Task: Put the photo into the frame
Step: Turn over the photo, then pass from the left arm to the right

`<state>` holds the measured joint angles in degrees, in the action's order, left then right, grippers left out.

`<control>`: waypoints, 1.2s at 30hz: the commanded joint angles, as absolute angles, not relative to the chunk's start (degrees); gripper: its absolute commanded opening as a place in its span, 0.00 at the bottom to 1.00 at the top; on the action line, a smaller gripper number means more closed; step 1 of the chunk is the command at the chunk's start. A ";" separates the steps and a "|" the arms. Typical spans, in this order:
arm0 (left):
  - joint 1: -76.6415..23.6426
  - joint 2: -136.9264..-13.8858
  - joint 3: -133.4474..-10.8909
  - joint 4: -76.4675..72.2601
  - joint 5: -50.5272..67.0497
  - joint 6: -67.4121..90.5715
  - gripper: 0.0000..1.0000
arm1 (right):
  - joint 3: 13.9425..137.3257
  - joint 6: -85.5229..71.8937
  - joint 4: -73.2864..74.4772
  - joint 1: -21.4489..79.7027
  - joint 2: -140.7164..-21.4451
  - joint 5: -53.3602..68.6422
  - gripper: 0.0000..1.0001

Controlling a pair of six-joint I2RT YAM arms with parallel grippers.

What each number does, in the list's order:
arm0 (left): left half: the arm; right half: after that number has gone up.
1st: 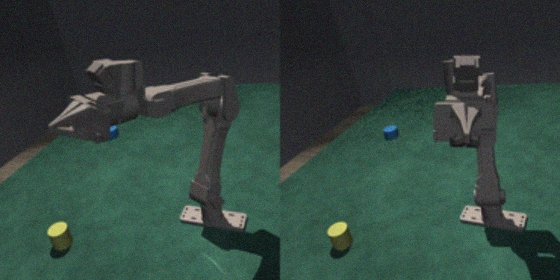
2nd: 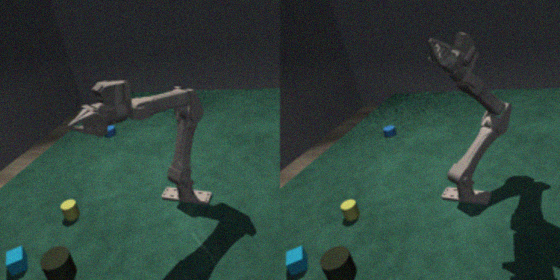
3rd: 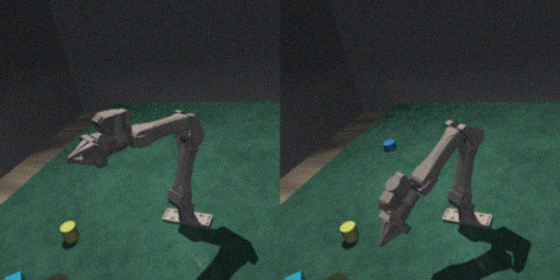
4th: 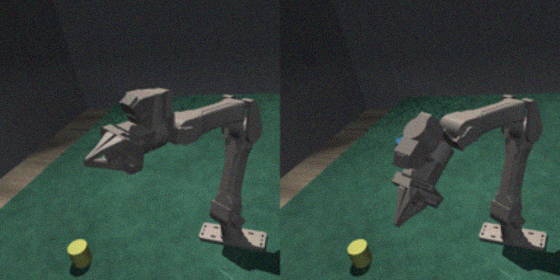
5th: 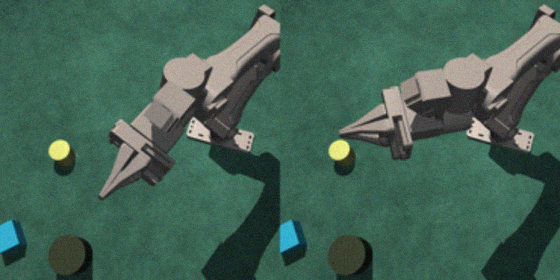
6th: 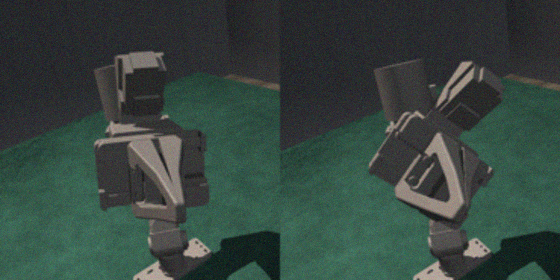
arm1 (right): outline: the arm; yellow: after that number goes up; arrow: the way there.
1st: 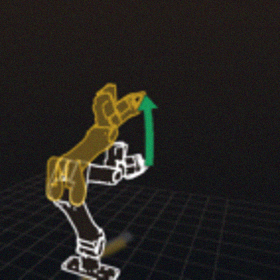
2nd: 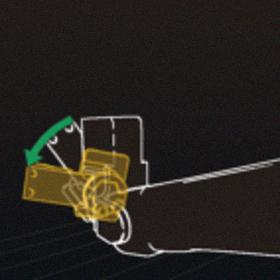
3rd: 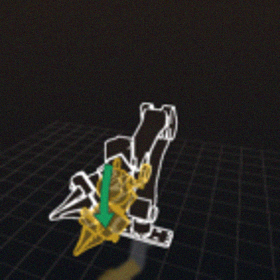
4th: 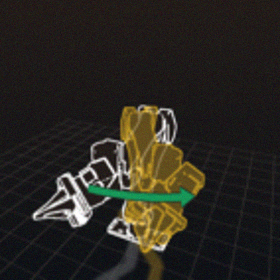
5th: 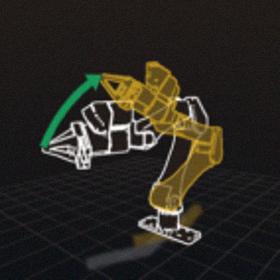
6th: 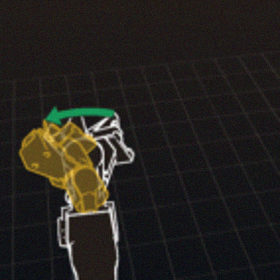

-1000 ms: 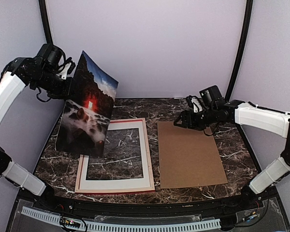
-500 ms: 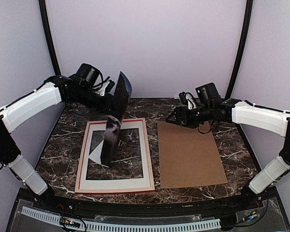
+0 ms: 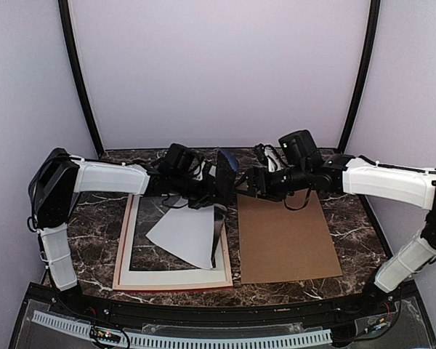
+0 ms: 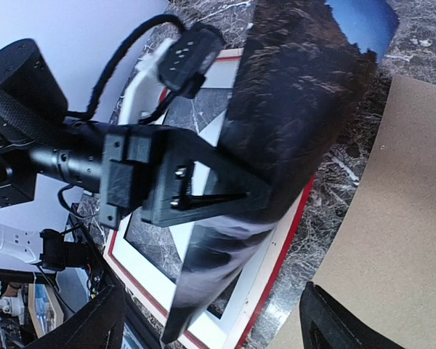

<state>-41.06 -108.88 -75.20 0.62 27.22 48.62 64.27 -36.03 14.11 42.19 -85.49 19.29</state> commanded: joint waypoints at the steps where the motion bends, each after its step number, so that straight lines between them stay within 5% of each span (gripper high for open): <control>1: -41.72 -110.68 -72.06 -15.63 29.33 59.77 0.00 | 64.81 -38.70 13.31 47.41 -86.22 11.05 0.84; 14: -41.98 -110.83 -68.02 -25.08 26.01 68.68 0.08 | 76.06 -40.01 26.52 58.63 -98.99 -8.44 0.79; 30: -42.00 -110.22 -66.71 -25.96 25.24 68.96 0.14 | 87.45 -36.89 38.93 61.35 -108.99 -20.47 0.31; 36: -41.96 -109.98 -66.98 -26.17 26.77 67.83 0.27 | 87.95 -36.08 40.51 61.33 -109.69 -22.30 0.12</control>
<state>-41.76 -112.20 -67.55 -24.88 25.63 68.99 86.39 -36.75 38.22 60.99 -108.92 -19.18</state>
